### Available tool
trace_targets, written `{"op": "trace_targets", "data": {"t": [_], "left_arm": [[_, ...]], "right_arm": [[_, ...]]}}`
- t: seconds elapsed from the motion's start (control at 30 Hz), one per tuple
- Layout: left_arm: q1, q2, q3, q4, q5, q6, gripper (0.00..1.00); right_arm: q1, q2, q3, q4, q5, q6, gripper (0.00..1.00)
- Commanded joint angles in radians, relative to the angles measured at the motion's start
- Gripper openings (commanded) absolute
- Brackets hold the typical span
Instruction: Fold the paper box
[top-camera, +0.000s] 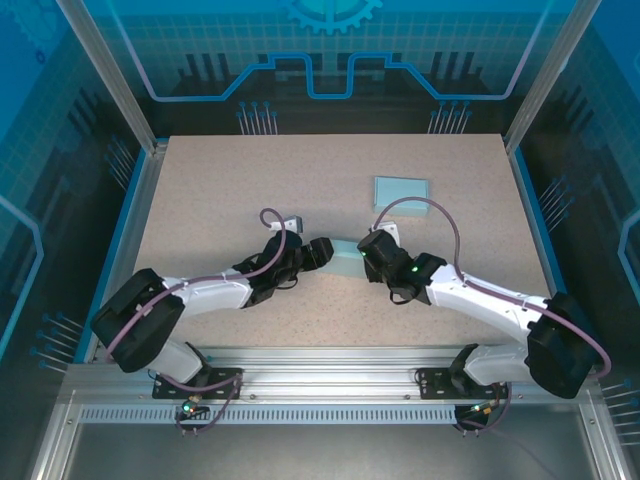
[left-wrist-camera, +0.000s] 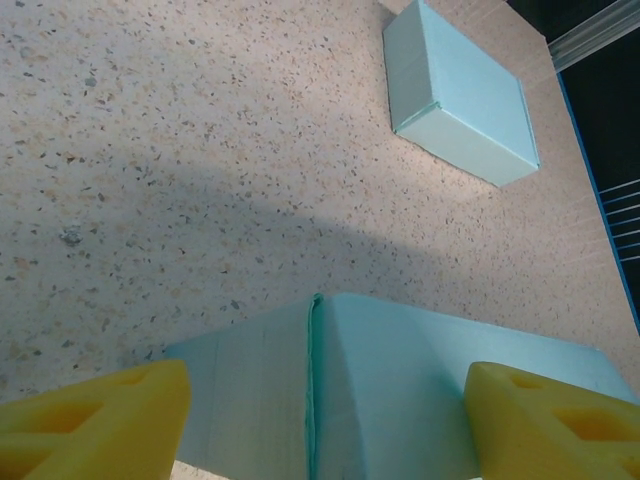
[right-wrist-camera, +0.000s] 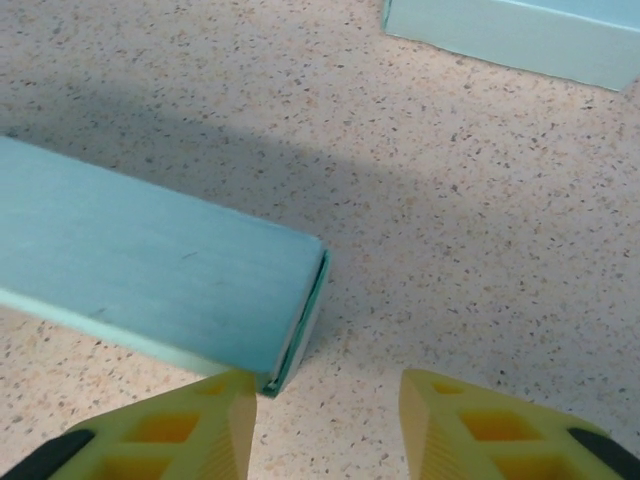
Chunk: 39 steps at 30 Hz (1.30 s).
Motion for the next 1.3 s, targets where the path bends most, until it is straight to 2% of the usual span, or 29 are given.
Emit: {"op": "trace_targets", "data": {"t": [0.0,0.3,0.57,0.87,1.03,1.27], "left_arm": [[-0.003,0.062,-0.053,-0.112,-0.038,0.003,0.72],[-0.014,0.079,-0.076,-0.085,-0.039,-0.014,0.70],[-0.019,0.077,-0.076,-0.089,-0.042,-0.019,0.70],[-0.021,0.081,-0.070,-0.095,-0.040,-0.020,0.70],[-0.022,0.076,-0.067,-0.104,-0.040,-0.024,0.69],[-0.006,0.033,-0.101,-0.116,-0.046,-0.057,0.49]], "right_arm": [[0.017,-0.042,0.016,-0.018,-0.039,0.004,0.48],[-0.018,-0.145,0.037,-0.006,-0.122,0.032,0.69],[-0.148,-0.064,0.062,0.001,-0.255,0.059,0.71],[-0.242,0.040,0.043,0.043,-0.366,0.063,0.65],[-0.263,0.085,-0.011,0.077,-0.400,0.073,0.50],[-0.268,0.078,-0.093,0.110,-0.399,0.105,0.45]]}}
